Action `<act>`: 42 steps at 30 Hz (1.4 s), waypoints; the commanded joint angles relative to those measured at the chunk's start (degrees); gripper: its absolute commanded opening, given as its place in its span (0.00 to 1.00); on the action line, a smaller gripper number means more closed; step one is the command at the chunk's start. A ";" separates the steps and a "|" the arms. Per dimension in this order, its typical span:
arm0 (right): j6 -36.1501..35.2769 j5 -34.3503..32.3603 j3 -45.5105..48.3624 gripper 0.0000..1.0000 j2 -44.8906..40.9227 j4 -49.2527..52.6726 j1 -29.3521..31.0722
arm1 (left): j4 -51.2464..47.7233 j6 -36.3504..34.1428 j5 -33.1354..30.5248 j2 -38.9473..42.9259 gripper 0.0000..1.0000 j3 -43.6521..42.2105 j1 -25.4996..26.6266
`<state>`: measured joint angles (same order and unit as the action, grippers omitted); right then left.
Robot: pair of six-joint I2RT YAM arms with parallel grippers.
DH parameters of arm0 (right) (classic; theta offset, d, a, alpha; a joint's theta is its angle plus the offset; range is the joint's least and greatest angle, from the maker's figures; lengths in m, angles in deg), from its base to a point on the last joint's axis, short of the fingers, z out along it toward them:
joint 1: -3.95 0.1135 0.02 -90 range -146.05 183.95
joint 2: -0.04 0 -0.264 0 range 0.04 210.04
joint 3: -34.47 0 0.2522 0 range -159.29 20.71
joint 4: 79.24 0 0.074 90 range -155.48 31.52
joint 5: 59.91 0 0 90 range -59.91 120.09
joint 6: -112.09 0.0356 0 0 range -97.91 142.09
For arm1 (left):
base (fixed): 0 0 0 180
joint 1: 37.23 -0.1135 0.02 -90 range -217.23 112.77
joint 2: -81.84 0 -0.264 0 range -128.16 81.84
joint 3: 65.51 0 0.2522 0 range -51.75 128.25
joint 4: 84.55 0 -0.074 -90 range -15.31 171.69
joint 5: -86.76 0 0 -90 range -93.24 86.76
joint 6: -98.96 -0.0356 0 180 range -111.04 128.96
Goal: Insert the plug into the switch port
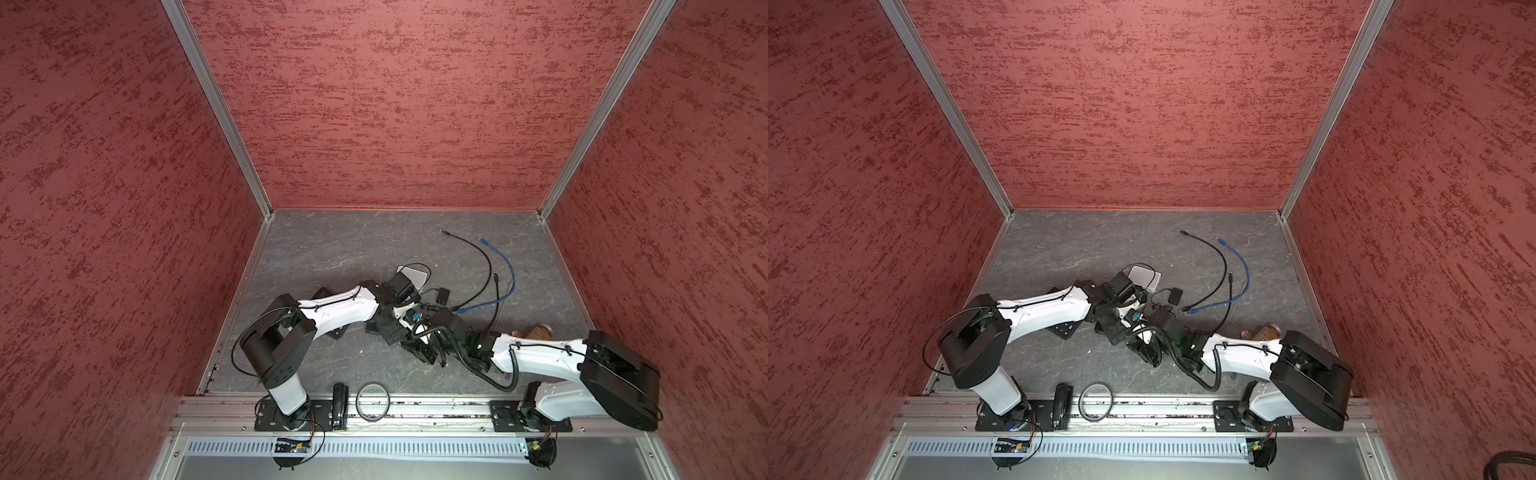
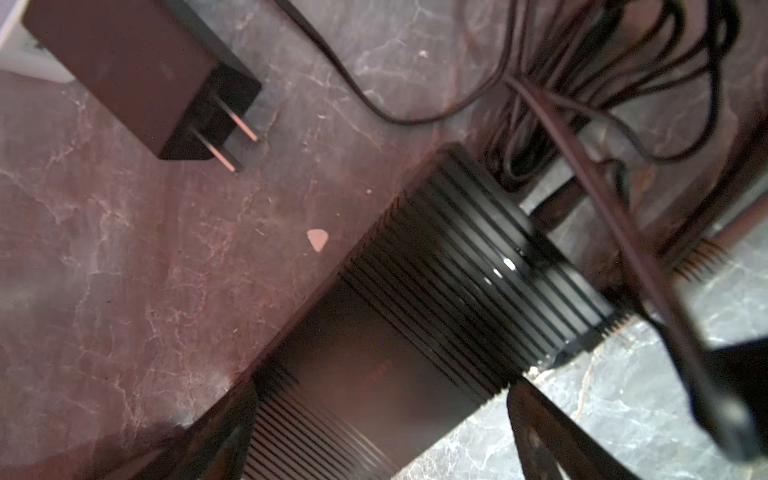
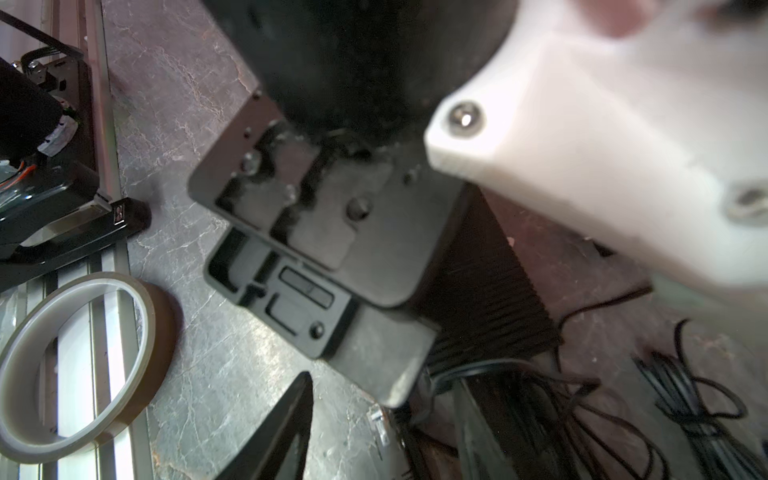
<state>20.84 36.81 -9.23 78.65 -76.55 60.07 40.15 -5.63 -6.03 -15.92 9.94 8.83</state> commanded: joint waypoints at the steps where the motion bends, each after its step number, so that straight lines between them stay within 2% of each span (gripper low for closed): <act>1: 1.52 0.16 0.74 0.55 0.25 -2.52 -1.89 | -4.44 5.61 0.31 -3.71 0.93 0.02 -2.51; 10: -2.12 1.82 -0.22 0.52 1.66 0.02 -3.05 | -2.73 14.09 3.30 -3.58 0.91 -0.21 -6.67; 17: -8.76 5.34 -1.64 0.45 0.36 4.88 -3.03 | -2.05 16.52 3.92 -4.62 0.91 -0.08 -7.18; 20: -9.65 4.27 -2.79 0.43 1.31 7.63 -3.05 | -1.57 16.79 4.62 -3.64 0.92 -0.32 -7.22; 27: -7.95 2.48 -3.76 0.41 3.56 7.38 -3.05 | 1.65 16.91 7.88 2.58 0.99 -0.73 -7.63; 29: -7.83 3.70 -4.16 0.41 3.19 7.34 -3.03 | 2.59 16.70 8.79 4.85 1.00 -1.05 -7.74; 35: -6.41 5.66 -4.90 0.46 -1.00 7.73 -3.04 | 8.96 17.18 12.77 12.78 1.00 -5.15 -9.18; 42: -6.45 6.77 -7.61 0.48 -6.32 11.68 -3.03 | 15.01 18.88 13.34 19.59 1.00 -9.60 -10.77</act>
<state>14.41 41.62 -14.56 74.21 -67.35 57.14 50.73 12.12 5.93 1.70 1.73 -1.37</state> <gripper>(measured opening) 0.483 0.996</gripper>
